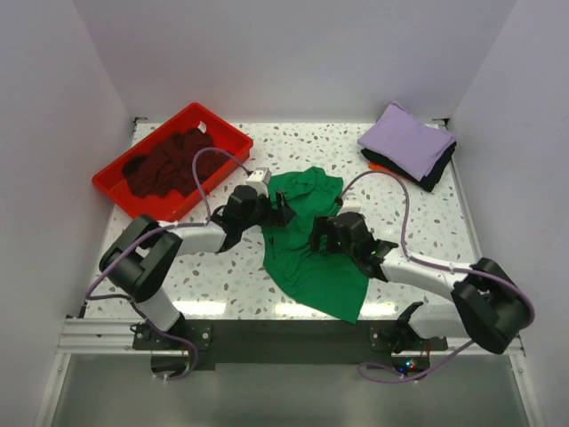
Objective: Fold and stack the t-shirts
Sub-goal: Flatten the tshirt out
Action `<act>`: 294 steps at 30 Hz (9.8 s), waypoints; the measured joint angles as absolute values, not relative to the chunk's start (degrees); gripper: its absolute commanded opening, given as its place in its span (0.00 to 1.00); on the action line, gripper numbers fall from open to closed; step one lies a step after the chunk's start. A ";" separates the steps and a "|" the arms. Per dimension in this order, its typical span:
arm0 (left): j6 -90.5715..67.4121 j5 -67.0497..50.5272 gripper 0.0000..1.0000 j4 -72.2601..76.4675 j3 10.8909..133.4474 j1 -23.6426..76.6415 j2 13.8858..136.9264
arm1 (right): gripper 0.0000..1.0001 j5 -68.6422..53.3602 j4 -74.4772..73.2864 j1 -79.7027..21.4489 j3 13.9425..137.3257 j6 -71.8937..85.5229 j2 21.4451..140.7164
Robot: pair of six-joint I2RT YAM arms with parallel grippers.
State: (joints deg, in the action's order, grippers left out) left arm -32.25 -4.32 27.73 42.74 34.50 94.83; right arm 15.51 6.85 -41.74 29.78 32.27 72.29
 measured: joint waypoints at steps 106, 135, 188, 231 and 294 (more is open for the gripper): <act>-44.21 18.94 0.36 -21.52 24.03 49.32 61.87 | 0.99 15.68 7.73 -39.59 36.23 30.63 71.20; -32.36 37.78 0.00 -10.61 46.76 35.07 51.40 | 0.96 15.31 6.94 -35.64 33.95 30.63 72.01; -25.67 35.03 0.00 -8.14 43.27 25.08 51.72 | 0.04 8.43 9.32 -43.07 54.54 33.32 104.95; -23.55 20.62 0.00 -2.37 40.88 8.60 64.25 | 0.73 20.29 -19.81 -28.05 37.91 28.77 58.06; -23.57 14.68 0.00 5.23 39.66 8.60 66.00 | 0.00 24.05 -18.17 -51.03 30.89 45.52 62.96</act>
